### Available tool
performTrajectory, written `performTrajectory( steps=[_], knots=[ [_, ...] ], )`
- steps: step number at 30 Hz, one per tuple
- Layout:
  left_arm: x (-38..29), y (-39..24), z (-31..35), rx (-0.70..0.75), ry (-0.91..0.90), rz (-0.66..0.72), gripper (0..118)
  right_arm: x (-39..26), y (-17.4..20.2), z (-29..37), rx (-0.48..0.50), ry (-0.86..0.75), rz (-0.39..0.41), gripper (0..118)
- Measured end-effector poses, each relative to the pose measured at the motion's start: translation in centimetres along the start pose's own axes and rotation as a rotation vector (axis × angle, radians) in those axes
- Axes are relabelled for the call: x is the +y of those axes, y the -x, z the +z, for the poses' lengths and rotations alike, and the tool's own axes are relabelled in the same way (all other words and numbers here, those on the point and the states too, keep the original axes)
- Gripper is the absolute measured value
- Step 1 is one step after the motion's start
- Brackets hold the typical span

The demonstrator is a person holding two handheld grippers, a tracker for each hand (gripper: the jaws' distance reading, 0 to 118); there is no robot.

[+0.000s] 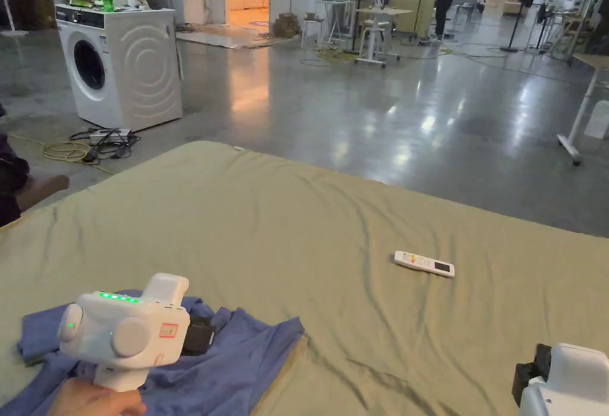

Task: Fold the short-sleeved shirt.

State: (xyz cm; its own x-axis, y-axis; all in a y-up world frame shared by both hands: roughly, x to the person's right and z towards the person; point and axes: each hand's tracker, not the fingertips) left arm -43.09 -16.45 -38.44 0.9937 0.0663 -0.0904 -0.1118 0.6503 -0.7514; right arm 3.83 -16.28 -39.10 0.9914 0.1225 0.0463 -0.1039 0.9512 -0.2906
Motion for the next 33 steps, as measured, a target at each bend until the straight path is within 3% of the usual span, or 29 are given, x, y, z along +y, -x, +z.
performTrajectory(
  steps=[8, 15, 17, 27, 29, 32, 33],
  knots=[
    [-2.3, 7.2, -5.6, 0.063, 0.2, 0.089, 66, -1.2, 1.1, -0.9, 0.012, 0.052, 0.014, 3],
    [-3.5, 9.2, -11.7, -0.035, 0.36, 0.165, 66, -1.8, 2.0, -1.5, 0.019, 0.08, 0.042, 3],
    [-4.3, 9.1, -13.3, 0.0, 0.44, 0.193, 66, -2.0, 2.2, -1.7, 0.019, 0.088, 0.048, 3],
    [-4.8, 4.8, -12.9, 0.148, 0.379, 0.049, 64, -2.4, 3.3, -2.2, 0.034, 0.116, 0.072, 3],
    [-5.2, 3.7, -12.8, 0.148, 0.381, 0.023, 55, -2.4, 3.6, -2.1, 0.039, 0.116, 0.076, 3],
    [-5.3, 2.7, -12.7, 0.081, 0.373, 0.017, 8, -2.6, 3.9, -2.1, 0.045, 0.12, 0.087, 3],
    [-5.4, 2.0, -12.8, 0.151, 0.359, -0.035, 7, -2.6, 3.9, -2.2, 0.046, 0.121, 0.088, 3]
  ],
)
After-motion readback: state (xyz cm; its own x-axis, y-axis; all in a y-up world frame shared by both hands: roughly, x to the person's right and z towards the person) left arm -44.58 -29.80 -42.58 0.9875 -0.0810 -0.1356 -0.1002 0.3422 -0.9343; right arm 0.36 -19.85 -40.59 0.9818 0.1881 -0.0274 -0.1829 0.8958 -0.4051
